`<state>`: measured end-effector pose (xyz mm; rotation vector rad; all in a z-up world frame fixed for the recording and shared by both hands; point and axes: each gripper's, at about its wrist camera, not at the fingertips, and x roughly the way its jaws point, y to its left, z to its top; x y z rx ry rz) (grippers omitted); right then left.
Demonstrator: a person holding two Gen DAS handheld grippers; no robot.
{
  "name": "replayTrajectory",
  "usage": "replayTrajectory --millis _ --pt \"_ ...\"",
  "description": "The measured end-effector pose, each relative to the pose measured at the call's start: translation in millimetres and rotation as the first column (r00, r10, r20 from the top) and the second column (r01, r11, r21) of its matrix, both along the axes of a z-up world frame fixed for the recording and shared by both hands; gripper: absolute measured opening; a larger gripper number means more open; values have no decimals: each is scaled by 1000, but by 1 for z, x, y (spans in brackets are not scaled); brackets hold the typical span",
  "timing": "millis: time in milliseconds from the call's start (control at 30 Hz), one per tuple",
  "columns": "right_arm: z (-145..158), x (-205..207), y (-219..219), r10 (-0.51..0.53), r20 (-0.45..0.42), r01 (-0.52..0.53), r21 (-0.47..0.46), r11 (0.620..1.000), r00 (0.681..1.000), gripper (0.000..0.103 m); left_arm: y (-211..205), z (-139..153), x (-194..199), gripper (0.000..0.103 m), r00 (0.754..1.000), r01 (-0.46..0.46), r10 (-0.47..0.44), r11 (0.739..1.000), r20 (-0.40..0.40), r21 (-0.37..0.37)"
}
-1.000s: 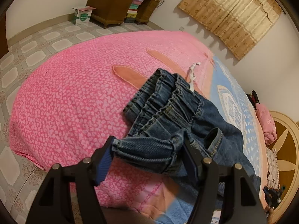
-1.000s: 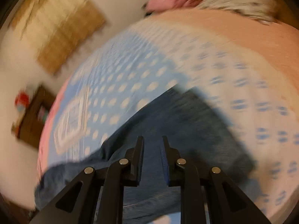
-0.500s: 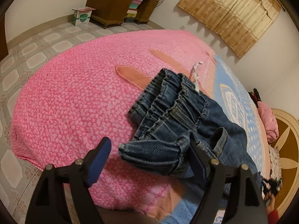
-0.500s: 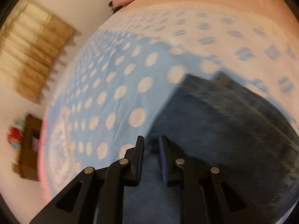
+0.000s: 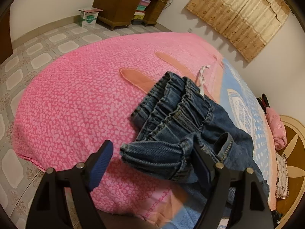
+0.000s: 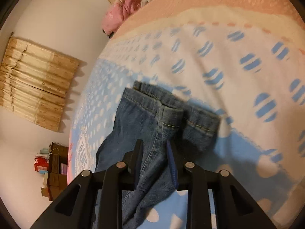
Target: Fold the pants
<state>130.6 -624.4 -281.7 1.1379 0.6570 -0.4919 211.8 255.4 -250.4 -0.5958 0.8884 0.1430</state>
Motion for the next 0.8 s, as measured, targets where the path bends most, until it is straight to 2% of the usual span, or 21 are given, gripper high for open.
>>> replayTrajectory --millis 67,167,233,267,300,333,500,567,633,667,700,767,800 --pt "-5 11 -1 -18 -37 18 14 1000 999 35 0 0 -1 83 1000 0 0 1000 -4 -1" --pt "5 8 9 -70 -46 70 -7 998 996 35 1 0 0 83 1000 7 -7 1000 -4 3" --pt "13 -5 13 -96 -38 95 -38 995 995 38 2 -2 1 83 1000 9 -9 1000 -4 -2" --pt "15 -12 13 -103 -36 101 -43 994 994 44 2 -2 3 83 1000 9 -9 1000 -3 -7" --pt "14 -13 13 -98 -33 97 -39 995 995 51 3 -2 4 83 1000 8 -8 1000 -2 -10" --pt "14 -19 11 -94 -38 93 -39 995 995 53 3 -2 5 83 1000 8 -8 1000 0 -10" --pt "12 -7 0 -75 -76 69 -78 995 994 53 2 -2 5 83 1000 8 -8 1000 0 -8" --pt "16 8 0 -21 -44 15 -118 993 999 53 2 -2 5 83 1000 8 -8 1000 1 -4" --pt "17 21 1 31 -64 -41 -157 987 997 48 2 -3 7 83 1000 7 -7 1000 -3 3" --pt "15 29 1 62 -93 -75 -153 985 994 28 1 -3 7 83 1000 5 -5 1000 -4 4" --pt "10 35 1 79 -124 -95 -128 987 989 14 -1 -4 9 83 1000 4 -4 1000 -5 5" --pt "13 33 2 74 -109 -86 -111 990 991 8 -3 -2 12 83 1000 8 -8 1000 -5 15" --pt "21 31 4 86 -87 -98 -136 986 992 7 -4 -1 13 83 1000 11 -11 1000 -3 21"
